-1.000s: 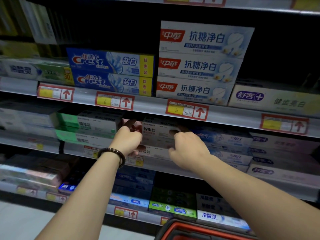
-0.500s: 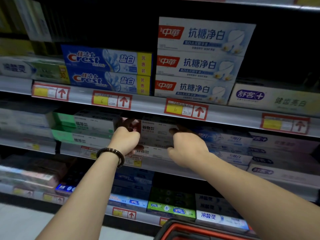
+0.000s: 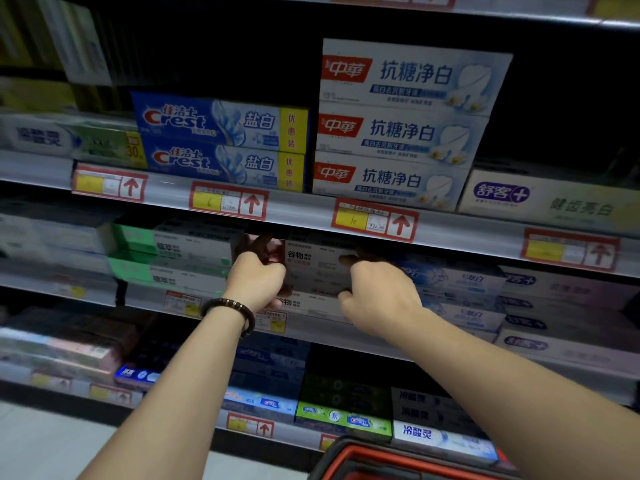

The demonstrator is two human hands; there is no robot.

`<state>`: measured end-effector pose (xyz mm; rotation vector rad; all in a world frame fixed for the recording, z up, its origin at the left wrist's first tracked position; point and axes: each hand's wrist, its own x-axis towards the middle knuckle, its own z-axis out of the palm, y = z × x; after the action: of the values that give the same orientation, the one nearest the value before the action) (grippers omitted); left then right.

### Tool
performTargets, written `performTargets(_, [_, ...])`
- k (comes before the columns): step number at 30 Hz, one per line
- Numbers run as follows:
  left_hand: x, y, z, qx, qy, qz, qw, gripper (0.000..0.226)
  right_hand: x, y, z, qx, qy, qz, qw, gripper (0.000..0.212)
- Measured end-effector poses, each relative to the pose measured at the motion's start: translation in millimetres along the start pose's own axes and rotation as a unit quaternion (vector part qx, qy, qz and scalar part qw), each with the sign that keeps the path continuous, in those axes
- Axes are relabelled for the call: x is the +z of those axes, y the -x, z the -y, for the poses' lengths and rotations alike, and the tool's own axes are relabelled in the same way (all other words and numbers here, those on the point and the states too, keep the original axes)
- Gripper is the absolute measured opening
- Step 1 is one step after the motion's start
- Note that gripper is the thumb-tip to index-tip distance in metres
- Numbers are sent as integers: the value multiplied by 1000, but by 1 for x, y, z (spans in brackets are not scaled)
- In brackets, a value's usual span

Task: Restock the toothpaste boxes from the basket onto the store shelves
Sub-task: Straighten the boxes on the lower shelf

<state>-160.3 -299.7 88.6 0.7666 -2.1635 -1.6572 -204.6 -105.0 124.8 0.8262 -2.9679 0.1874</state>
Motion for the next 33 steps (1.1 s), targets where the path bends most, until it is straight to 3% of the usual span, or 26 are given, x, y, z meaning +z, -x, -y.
performTargets(4, [-3,7,-6,35,-20,-70,997,6,6,11,-5,-13,-7,-66,998,20])
performTargets(6, [-3,10,-6,47,-24,-80,995,7,12,18,-9,-24,-26,-82,996,15])
performTargets(10, [-4,20,-3,73,-11,-47,996,13,20,36,-19,-34,-72,-92,993,42])
performTargets(13, [-1,29,3,74,0,-13,997,17,22,53,-24,-37,-95,-105,989,47])
performTargets(23, [16,85,1,59,15,63,996,21,12,124,-46,30,-160,-114,980,40])
performTargets(33, [14,155,-25,54,-4,83,995,17,-3,176,-64,68,-216,-121,967,35])
